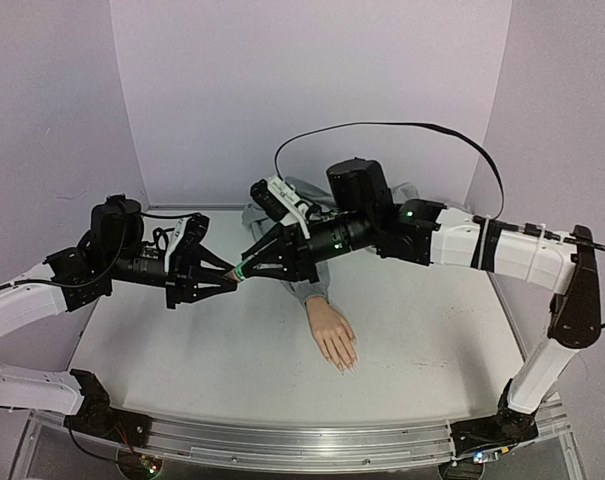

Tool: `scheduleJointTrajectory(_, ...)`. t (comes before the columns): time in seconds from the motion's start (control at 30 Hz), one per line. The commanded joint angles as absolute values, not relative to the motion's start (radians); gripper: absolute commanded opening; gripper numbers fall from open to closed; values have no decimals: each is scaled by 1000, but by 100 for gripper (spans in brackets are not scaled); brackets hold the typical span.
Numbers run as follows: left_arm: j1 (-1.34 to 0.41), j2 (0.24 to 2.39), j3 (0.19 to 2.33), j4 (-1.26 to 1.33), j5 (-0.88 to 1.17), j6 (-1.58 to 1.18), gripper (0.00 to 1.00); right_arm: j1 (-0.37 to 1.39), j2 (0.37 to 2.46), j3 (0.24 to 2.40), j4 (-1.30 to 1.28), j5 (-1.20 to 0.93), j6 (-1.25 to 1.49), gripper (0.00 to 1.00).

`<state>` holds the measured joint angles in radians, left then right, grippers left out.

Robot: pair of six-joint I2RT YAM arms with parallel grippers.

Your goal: Paint the nails

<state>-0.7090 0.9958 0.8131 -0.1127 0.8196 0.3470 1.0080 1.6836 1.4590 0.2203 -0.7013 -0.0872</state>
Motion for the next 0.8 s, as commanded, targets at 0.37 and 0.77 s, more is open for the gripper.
scheduleJointTrajectory(0.37,-719,821,666,250,341,373,0,1056,1984,1690,375,-472,503,0)
scheduleJointTrajectory(0.77,-719,879,652,282,279,387,0,1182,2068,1859,291,-170,949,0)
